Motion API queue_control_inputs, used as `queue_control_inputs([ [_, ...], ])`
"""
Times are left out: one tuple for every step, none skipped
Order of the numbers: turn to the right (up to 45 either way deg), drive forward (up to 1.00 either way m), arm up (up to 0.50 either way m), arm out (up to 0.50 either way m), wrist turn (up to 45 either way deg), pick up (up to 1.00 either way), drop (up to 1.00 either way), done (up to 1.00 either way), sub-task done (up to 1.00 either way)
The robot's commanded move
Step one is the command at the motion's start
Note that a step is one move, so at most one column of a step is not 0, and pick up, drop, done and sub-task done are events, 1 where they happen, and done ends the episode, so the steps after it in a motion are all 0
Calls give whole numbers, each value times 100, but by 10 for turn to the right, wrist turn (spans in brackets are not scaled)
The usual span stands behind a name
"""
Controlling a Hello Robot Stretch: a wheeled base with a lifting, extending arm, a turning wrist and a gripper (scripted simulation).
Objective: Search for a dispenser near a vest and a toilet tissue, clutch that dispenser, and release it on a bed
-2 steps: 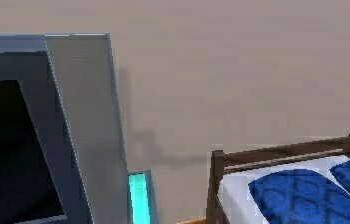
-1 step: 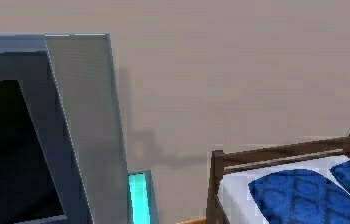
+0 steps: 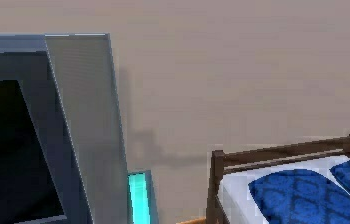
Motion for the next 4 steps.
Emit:
queue_control_inputs([
  [0,0,-26,0,0,0,0,0,0],
  [0,0,-32,0,0,0,0,0,0],
  [0,0,0,0,0,0,100,0,0],
  [0,0,10,0,0,0,0,0,0],
])
